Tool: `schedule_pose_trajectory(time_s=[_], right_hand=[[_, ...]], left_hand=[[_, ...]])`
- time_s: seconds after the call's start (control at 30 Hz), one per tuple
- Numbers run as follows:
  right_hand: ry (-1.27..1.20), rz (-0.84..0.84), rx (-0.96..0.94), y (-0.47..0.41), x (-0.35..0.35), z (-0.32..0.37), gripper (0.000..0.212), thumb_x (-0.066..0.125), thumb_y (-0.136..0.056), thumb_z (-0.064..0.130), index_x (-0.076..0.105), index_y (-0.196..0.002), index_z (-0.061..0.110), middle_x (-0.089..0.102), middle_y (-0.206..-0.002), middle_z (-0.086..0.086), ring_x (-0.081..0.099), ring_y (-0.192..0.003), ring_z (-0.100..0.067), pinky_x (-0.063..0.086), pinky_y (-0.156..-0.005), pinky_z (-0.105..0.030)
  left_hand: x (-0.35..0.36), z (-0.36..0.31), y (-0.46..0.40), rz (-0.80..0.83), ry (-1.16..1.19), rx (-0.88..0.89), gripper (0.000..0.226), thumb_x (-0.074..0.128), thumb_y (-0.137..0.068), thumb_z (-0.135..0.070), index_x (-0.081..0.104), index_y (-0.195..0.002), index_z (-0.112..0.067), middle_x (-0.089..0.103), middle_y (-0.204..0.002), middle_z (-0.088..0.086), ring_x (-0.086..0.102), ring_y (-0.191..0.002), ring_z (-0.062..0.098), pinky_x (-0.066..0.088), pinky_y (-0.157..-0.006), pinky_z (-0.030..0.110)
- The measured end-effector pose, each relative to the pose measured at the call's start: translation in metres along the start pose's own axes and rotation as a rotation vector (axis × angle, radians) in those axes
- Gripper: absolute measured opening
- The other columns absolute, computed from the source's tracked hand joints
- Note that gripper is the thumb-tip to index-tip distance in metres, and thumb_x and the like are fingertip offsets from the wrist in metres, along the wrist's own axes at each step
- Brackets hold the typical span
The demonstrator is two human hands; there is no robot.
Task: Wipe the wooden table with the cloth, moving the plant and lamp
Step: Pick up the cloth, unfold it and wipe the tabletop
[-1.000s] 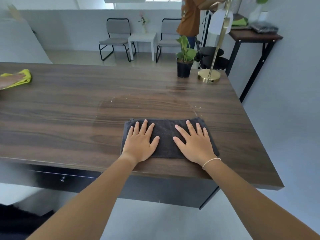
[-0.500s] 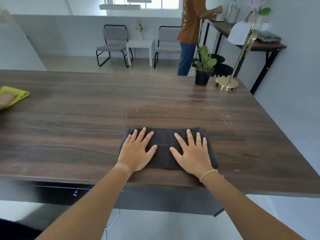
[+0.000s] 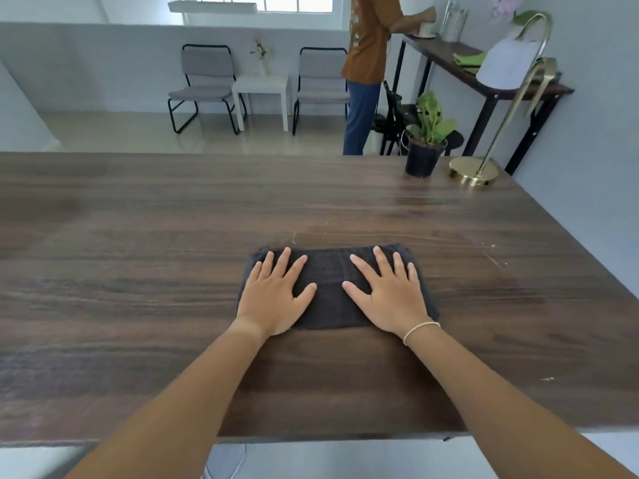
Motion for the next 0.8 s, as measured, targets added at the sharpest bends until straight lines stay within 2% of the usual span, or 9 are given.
schedule_pose_trajectory(time_s=[0.1, 0.5, 0.63, 0.8], right_hand=[[0.007, -0.002, 0.004, -0.042, -0.004, -0.002, 0.061, 0.024, -0.088, 0.067, 0.014, -0.146, 0.047, 0.002, -0.161, 0.002, -0.002, -0.147, -0.029, -0.003, -0.118, -0.046], [0.032, -0.007, -0.039, -0.214, -0.012, -0.01, 0.062, 0.023, -0.087, 0.068, 0.016, -0.145, 0.047, 0.005, -0.161, 0.002, 0.0, -0.147, -0.031, -0.001, -0.118, -0.047], [0.038, -0.005, -0.052, -0.227, -0.012, -0.01, 0.062, 0.021, -0.088, 0.068, 0.016, -0.146, 0.046, 0.004, -0.161, 0.001, 0.0, -0.147, -0.031, -0.002, -0.118, -0.047], [0.029, 0.01, -0.071, -0.196, -0.013, -0.011, 0.063, 0.021, -0.089, 0.068, 0.013, -0.147, 0.045, 0.003, -0.161, 0.001, -0.001, -0.147, -0.031, -0.002, -0.119, -0.046]], left_hand=[[-0.002, 0.007, -0.039, -0.004, 0.007, -0.014, 0.062, 0.023, -0.094, -0.056, 0.01, -0.15, -0.034, 0.003, -0.161, -0.001, 0.0, -0.148, 0.024, 0.0, -0.119, 0.037], [-0.005, 0.035, -0.19, -0.026, -0.026, -0.092, 0.062, 0.023, -0.094, -0.055, 0.012, -0.15, -0.032, 0.006, -0.161, 0.0, 0.004, -0.148, 0.027, 0.004, -0.12, 0.04], [-0.005, 0.037, -0.2, -0.019, -0.031, -0.103, 0.061, 0.022, -0.094, -0.055, 0.011, -0.15, -0.032, 0.005, -0.161, 0.0, 0.003, -0.148, 0.026, 0.004, -0.12, 0.039], [-0.004, 0.03, -0.174, -0.002, -0.028, -0.108, 0.062, 0.022, -0.095, -0.055, 0.009, -0.15, -0.031, 0.003, -0.161, 0.0, 0.002, -0.148, 0.025, 0.003, -0.12, 0.038]])
Point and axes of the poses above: each hand's wrist, its own y-axis away from the middle knuckle, its own x-axis out of the palm, z = x × y, the point moved 7 cm from there along -y, towards the middle knuckle
